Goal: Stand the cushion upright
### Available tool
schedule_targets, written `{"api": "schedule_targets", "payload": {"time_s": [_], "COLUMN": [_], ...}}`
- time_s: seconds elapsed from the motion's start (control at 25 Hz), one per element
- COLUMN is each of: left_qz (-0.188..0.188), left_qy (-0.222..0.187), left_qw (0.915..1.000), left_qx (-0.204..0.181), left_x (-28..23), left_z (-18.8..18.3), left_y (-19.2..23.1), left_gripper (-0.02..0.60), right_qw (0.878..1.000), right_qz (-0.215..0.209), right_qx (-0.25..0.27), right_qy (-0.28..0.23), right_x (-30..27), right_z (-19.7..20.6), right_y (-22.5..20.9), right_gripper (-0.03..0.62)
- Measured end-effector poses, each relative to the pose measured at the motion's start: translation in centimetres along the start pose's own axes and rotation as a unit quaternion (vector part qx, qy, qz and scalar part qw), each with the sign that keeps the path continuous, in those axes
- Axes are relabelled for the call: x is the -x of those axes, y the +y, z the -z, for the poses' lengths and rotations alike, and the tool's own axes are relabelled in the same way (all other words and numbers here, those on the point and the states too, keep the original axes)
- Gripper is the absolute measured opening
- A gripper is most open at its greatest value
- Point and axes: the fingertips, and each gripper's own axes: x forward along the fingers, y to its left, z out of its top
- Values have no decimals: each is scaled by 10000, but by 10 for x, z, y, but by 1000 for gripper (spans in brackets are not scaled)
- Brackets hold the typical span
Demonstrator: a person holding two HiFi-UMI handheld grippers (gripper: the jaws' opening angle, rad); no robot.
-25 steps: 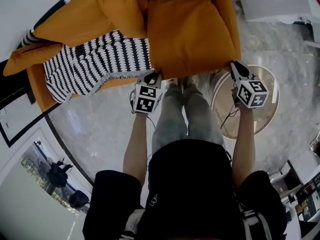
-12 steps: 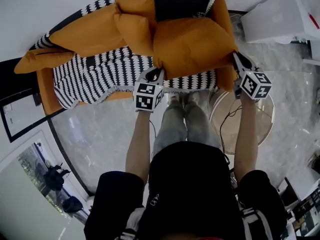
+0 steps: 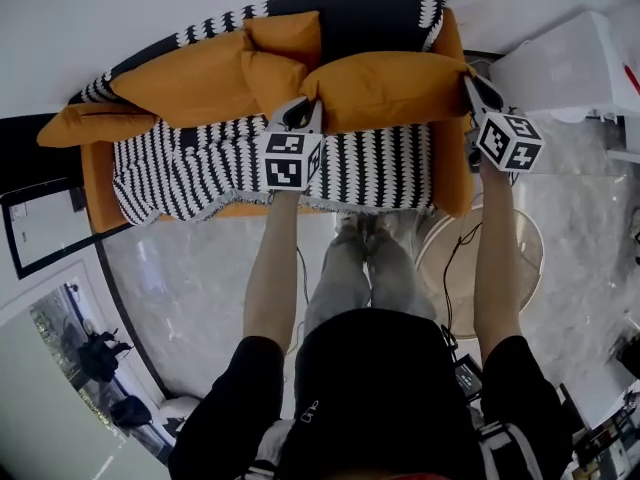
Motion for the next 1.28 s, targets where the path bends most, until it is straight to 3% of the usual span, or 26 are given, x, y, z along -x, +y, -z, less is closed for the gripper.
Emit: {"api": "schedule_targets", "payload": {"time_s": [0.52, 1.0, 1.28], "left_qz": [-707, -768, -630], "left_qy": [-42, -54, -147], "left_qw": [9964, 9937, 9970], "left_qx": [-469, -810, -426], "left_x": [-82, -159, -184], "left_z": [-77, -125, -137], "left_y": [53, 90, 103], "left_gripper": [26, 26, 26], "right_qw": [9921, 9935, 9960], "right_qz": [641, 701, 774], "right_qx": [1066, 878, 411], "right_qy": [178, 164, 156], "right_x": [-89, -171, -185], "right_z": [-52, -75, -88], "right_y": [-36, -81, -95], "right_gripper": [18, 18, 18]}}
